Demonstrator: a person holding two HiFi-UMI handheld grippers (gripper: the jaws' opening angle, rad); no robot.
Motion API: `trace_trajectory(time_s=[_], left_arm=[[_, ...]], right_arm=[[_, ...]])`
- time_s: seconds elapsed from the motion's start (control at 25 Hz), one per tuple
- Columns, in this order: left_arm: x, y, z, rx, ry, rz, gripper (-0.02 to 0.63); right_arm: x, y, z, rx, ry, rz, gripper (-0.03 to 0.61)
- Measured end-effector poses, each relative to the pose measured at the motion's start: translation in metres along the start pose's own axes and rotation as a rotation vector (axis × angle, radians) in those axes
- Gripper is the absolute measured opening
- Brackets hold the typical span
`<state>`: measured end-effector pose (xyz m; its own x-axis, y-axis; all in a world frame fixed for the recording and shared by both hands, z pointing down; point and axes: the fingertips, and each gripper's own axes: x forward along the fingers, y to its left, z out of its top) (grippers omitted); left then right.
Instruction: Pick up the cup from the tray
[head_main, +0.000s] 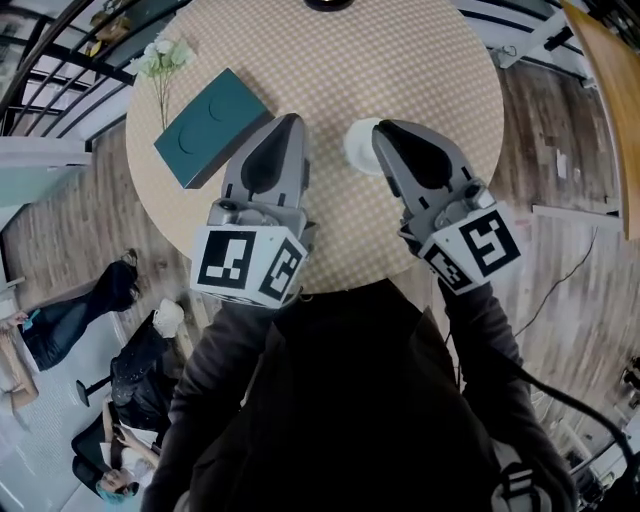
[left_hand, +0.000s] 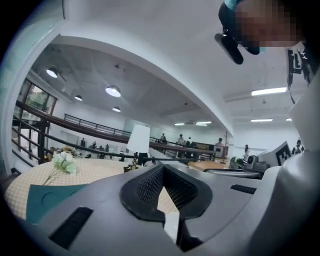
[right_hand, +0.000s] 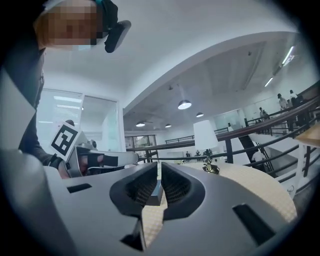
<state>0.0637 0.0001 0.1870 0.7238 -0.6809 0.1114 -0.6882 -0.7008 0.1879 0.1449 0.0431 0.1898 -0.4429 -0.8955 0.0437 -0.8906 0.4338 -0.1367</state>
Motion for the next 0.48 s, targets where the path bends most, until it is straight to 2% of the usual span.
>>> trace_trajectory(time_s=[0.12, 0.28, 0.48], left_arm=[[-0.004, 0.012, -0.004, 0.004, 0.02, 0.081, 0.008], [-0.012, 0.014, -0.003, 0.024, 0.009, 0.137, 0.008], [-0.022, 0.011, 0.015, 0.1, -0.026, 0.21, 0.008]], right_arm=[[0.003, -0.001, -0.001, 0.004, 0.0, -0.019, 0.025], [0.006, -0.004, -0.003, 0.01, 0.005, -0.043, 0.02], [0.014, 0.0, -0.001, 0.0, 0.016, -0.048, 0.011]])
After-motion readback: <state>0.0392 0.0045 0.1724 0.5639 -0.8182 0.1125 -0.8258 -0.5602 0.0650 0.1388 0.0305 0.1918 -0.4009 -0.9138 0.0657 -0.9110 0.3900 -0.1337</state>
